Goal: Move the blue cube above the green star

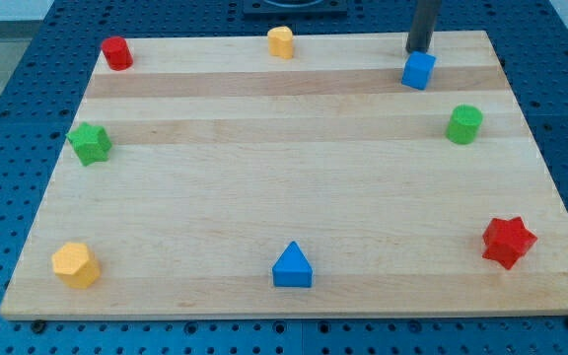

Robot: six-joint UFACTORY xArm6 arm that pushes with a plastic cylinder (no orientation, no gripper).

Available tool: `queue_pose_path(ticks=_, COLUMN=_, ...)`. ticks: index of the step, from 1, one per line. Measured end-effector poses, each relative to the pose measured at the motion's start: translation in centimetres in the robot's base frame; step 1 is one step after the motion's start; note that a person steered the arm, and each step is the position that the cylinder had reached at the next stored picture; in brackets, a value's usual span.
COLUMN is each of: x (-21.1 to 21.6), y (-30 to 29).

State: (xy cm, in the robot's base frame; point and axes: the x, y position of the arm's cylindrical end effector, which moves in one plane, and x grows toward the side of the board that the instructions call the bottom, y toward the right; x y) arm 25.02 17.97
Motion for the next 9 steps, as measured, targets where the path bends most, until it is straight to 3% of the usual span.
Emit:
queue_pose_path(ticks=1, x=3.8, y=0.7)
queue_pose_path(ticks=2, x=4.2, y=1.8)
queue_pose_path(ticks=4, x=0.8, y=-0.7)
queue_pose_path(ticks=6, x=4.6, y=-3.5)
queue_pose_path(ticks=9, x=5.5, y=2.5)
